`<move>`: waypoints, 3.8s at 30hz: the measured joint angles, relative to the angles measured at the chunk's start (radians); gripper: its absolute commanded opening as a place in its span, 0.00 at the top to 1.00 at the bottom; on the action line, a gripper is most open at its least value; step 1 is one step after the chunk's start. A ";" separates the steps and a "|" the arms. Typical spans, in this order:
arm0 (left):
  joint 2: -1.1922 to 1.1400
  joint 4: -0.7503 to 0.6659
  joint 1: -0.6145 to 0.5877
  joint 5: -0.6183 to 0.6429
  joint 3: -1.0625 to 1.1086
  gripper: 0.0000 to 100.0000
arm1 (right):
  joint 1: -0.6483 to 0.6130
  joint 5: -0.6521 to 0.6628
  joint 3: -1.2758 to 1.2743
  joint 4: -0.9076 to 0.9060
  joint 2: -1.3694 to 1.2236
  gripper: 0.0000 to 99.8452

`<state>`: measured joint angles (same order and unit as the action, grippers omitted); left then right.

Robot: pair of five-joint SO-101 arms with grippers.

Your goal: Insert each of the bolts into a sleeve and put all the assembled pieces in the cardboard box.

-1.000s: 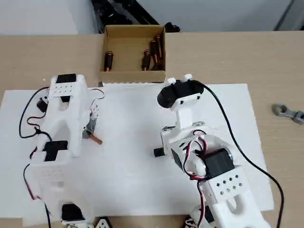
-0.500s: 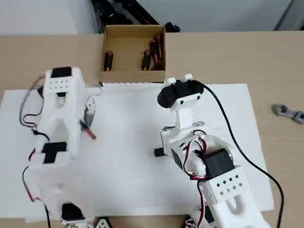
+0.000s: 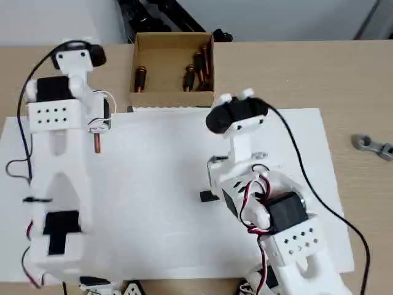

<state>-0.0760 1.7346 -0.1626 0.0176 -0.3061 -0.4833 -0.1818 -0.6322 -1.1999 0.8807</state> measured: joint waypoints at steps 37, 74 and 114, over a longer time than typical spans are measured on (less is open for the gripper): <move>1.131 0.009 -0.273 -0.189 0.503 0.99 | -0.034 1.023 0.454 -0.443 -0.674 0.99; 1.123 0.009 -0.388 -0.187 0.603 0.99 | -0.117 1.188 0.299 -0.388 -0.674 0.83; 1.123 0.009 -0.388 -0.187 0.606 0.99 | -0.041 1.186 -0.060 0.043 -0.674 0.99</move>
<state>1.0472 1.7438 -0.5508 -0.1695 0.3000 -0.5247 1.0042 -0.6920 -1.1569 0.2071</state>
